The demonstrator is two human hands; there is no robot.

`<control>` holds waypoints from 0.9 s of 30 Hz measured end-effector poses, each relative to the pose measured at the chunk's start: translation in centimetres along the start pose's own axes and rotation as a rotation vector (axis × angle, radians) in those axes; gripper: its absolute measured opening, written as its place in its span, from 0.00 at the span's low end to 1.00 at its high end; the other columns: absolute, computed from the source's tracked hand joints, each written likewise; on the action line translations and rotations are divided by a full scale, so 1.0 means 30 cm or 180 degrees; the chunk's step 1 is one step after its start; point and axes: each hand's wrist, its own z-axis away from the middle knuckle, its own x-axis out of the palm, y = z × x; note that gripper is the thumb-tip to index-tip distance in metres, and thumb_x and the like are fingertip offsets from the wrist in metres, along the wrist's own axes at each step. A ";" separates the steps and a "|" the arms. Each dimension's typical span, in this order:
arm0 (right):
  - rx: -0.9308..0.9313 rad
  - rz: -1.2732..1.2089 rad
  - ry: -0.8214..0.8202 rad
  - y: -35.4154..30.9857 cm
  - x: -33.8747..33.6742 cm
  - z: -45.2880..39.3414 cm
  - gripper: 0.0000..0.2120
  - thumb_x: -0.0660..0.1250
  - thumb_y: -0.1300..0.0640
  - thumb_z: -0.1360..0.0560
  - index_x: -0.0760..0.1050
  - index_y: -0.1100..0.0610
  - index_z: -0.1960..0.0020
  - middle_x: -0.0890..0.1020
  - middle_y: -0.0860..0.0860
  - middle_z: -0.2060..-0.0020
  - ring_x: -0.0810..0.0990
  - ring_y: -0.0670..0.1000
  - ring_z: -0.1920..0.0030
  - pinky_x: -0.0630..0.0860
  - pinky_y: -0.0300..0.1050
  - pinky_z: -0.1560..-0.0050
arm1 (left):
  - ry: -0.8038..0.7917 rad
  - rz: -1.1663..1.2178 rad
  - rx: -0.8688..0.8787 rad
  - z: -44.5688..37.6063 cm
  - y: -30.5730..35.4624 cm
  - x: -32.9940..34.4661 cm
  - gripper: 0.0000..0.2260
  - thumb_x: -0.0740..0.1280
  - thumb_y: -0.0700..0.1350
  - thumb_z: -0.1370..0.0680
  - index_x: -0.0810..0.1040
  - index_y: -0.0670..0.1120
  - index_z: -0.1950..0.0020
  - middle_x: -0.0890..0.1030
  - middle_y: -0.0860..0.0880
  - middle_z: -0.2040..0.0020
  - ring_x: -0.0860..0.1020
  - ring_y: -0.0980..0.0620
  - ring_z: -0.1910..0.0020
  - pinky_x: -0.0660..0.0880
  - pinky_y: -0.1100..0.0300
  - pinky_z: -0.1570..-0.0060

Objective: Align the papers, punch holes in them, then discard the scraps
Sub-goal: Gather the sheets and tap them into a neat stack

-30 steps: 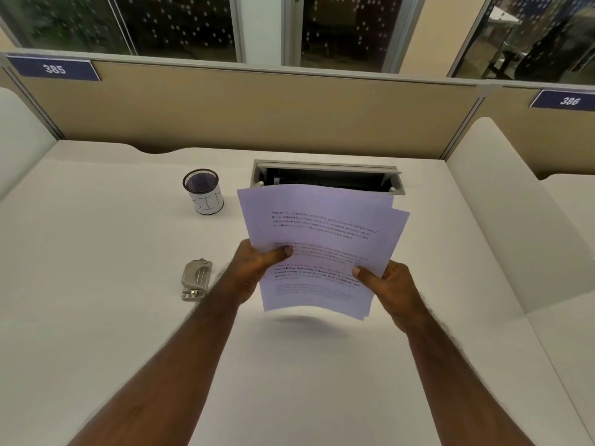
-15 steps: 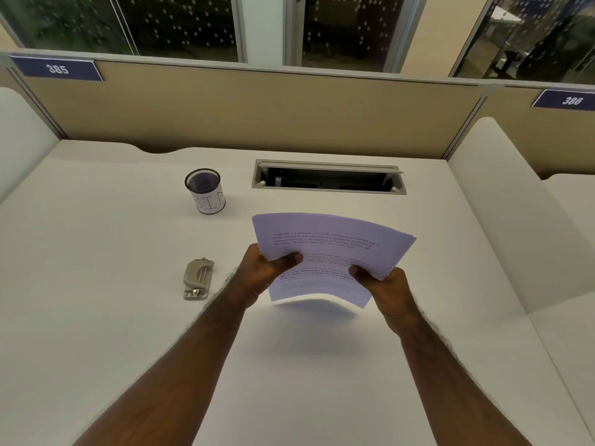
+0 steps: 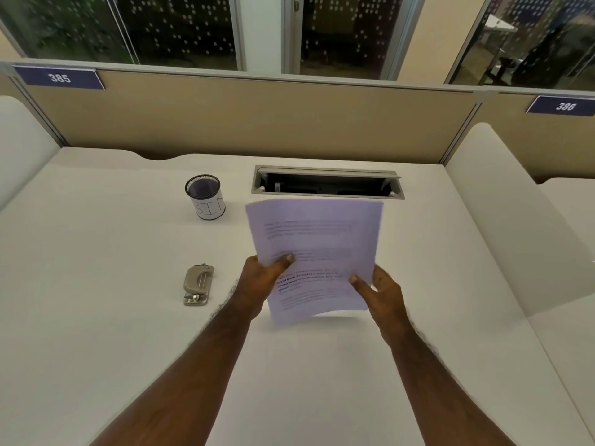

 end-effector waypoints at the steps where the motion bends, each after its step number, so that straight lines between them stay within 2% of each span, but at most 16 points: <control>1: 0.0165 -0.0107 0.0205 0.020 0.000 0.006 0.31 0.75 0.50 0.30 0.69 0.51 0.29 0.75 0.44 0.36 0.76 0.46 0.38 0.74 0.45 0.40 | 0.0095 0.0271 -0.0044 0.000 0.001 0.001 0.13 0.73 0.42 0.26 0.81 0.41 0.43 0.86 0.41 0.47 0.84 0.40 0.48 0.81 0.45 0.49; 2: 0.0387 -0.0330 0.0291 0.044 0.002 0.014 0.37 0.75 0.48 0.31 0.64 0.50 0.26 0.73 0.44 0.33 0.74 0.47 0.36 0.73 0.46 0.39 | 0.0173 0.0557 -0.0084 -0.002 0.000 0.003 0.14 0.72 0.41 0.26 0.80 0.41 0.41 0.85 0.42 0.46 0.84 0.41 0.48 0.82 0.47 0.49; 3: 0.0613 -0.0574 0.0245 0.069 0.010 0.027 0.37 0.76 0.47 0.31 0.64 0.48 0.27 0.74 0.45 0.33 0.75 0.48 0.36 0.74 0.48 0.42 | 0.0238 0.0827 -0.0147 -0.001 -0.002 0.008 0.15 0.72 0.40 0.26 0.80 0.42 0.39 0.85 0.43 0.45 0.84 0.42 0.47 0.82 0.49 0.50; 5: 0.1068 -0.1052 -0.0101 0.102 0.026 0.049 0.30 0.74 0.46 0.30 0.69 0.46 0.31 0.80 0.48 0.38 0.78 0.51 0.39 0.77 0.51 0.48 | 0.0313 0.1184 -0.0321 -0.001 -0.015 0.020 0.15 0.72 0.39 0.26 0.80 0.46 0.40 0.85 0.44 0.44 0.84 0.44 0.46 0.81 0.49 0.48; 7: 0.1336 -0.1653 -0.0305 0.100 0.047 0.066 0.19 0.70 0.53 0.27 0.74 0.48 0.37 0.84 0.50 0.45 0.82 0.53 0.45 0.81 0.53 0.51 | 0.0262 0.1306 -0.0469 0.006 -0.041 0.028 0.14 0.72 0.38 0.26 0.80 0.48 0.42 0.86 0.45 0.45 0.84 0.45 0.46 0.80 0.47 0.46; 8: 0.1321 -0.1886 -0.0349 0.092 0.050 0.073 0.15 0.68 0.58 0.25 0.76 0.49 0.39 0.86 0.50 0.48 0.84 0.52 0.48 0.82 0.51 0.54 | 0.0206 0.1312 -0.0537 0.010 -0.057 0.032 0.14 0.71 0.38 0.26 0.80 0.48 0.41 0.86 0.46 0.46 0.84 0.46 0.47 0.80 0.48 0.47; 10: 0.1153 -0.1890 -0.0290 0.086 0.039 0.063 0.13 0.66 0.63 0.24 0.77 0.52 0.41 0.86 0.51 0.49 0.85 0.51 0.51 0.83 0.47 0.57 | 0.0166 0.1317 -0.0643 0.010 -0.077 0.017 0.14 0.69 0.36 0.25 0.79 0.46 0.40 0.87 0.48 0.50 0.85 0.48 0.51 0.83 0.51 0.54; 12: 0.0926 -0.1544 -0.0208 0.076 0.006 0.045 0.12 0.66 0.63 0.24 0.78 0.53 0.43 0.85 0.52 0.46 0.83 0.52 0.49 0.82 0.46 0.56 | 0.0145 0.1339 -0.0698 -0.004 -0.070 -0.034 0.12 0.68 0.36 0.25 0.79 0.44 0.42 0.87 0.47 0.54 0.86 0.50 0.55 0.83 0.54 0.59; 14: 0.0708 -0.1245 -0.0166 0.061 -0.046 0.028 0.09 0.70 0.58 0.26 0.79 0.54 0.46 0.85 0.53 0.46 0.83 0.54 0.47 0.83 0.45 0.56 | 0.0040 0.1363 -0.0627 -0.035 -0.041 -0.121 0.15 0.74 0.41 0.31 0.79 0.41 0.45 0.87 0.46 0.55 0.86 0.50 0.56 0.83 0.55 0.57; 15: 0.0577 -0.1114 -0.0175 0.046 -0.072 0.023 0.15 0.75 0.51 0.30 0.80 0.54 0.46 0.85 0.53 0.48 0.83 0.56 0.47 0.83 0.46 0.55 | -0.0059 0.1301 -0.0597 -0.049 -0.018 -0.169 0.21 0.77 0.45 0.34 0.79 0.41 0.44 0.87 0.45 0.53 0.86 0.50 0.55 0.83 0.55 0.55; 17: 0.0390 -0.0895 -0.0258 0.019 -0.123 0.005 0.32 0.81 0.40 0.44 0.80 0.55 0.46 0.86 0.53 0.49 0.84 0.57 0.46 0.83 0.51 0.50 | -0.0298 0.0795 -0.0608 -0.069 0.035 -0.246 0.26 0.77 0.48 0.33 0.78 0.42 0.37 0.85 0.45 0.46 0.85 0.49 0.52 0.82 0.55 0.52; 19: 0.0182 -0.0787 -0.0393 -0.018 -0.151 -0.004 0.36 0.80 0.39 0.45 0.79 0.55 0.42 0.85 0.55 0.45 0.83 0.58 0.44 0.80 0.57 0.45 | -0.0693 0.0108 -0.0607 -0.082 0.074 -0.278 0.28 0.77 0.50 0.32 0.77 0.44 0.35 0.84 0.44 0.43 0.84 0.47 0.49 0.82 0.53 0.49; 21: -0.0012 -0.0616 -0.0505 -0.055 -0.156 -0.011 0.30 0.78 0.41 0.39 0.79 0.53 0.41 0.84 0.54 0.45 0.83 0.56 0.44 0.79 0.56 0.45 | -0.0956 -0.0450 -0.0483 -0.080 0.110 -0.262 0.21 0.75 0.48 0.30 0.80 0.45 0.38 0.84 0.43 0.42 0.83 0.45 0.45 0.81 0.49 0.46; 22: -0.0109 -0.0514 -0.0535 -0.070 -0.153 -0.014 0.24 0.77 0.44 0.35 0.79 0.52 0.42 0.85 0.53 0.46 0.84 0.55 0.45 0.80 0.54 0.46 | -0.0973 -0.0626 -0.0350 -0.073 0.124 -0.247 0.17 0.74 0.45 0.29 0.81 0.46 0.40 0.85 0.44 0.43 0.83 0.44 0.45 0.80 0.48 0.46; 24: -0.0205 -0.0433 -0.0566 -0.079 -0.147 -0.022 0.12 0.72 0.56 0.29 0.80 0.52 0.45 0.86 0.51 0.49 0.84 0.53 0.48 0.81 0.49 0.48 | -0.0871 -0.0776 -0.0104 -0.062 0.131 -0.225 0.15 0.74 0.42 0.29 0.83 0.46 0.42 0.85 0.44 0.45 0.84 0.45 0.47 0.81 0.49 0.47; 27: -0.0164 -0.0298 -0.0431 -0.048 -0.138 -0.027 0.11 0.71 0.63 0.27 0.80 0.51 0.47 0.86 0.51 0.50 0.85 0.52 0.49 0.80 0.48 0.48 | -0.0689 -0.1012 0.0092 -0.045 0.089 -0.225 0.13 0.74 0.42 0.28 0.84 0.45 0.45 0.86 0.46 0.47 0.84 0.48 0.48 0.81 0.53 0.48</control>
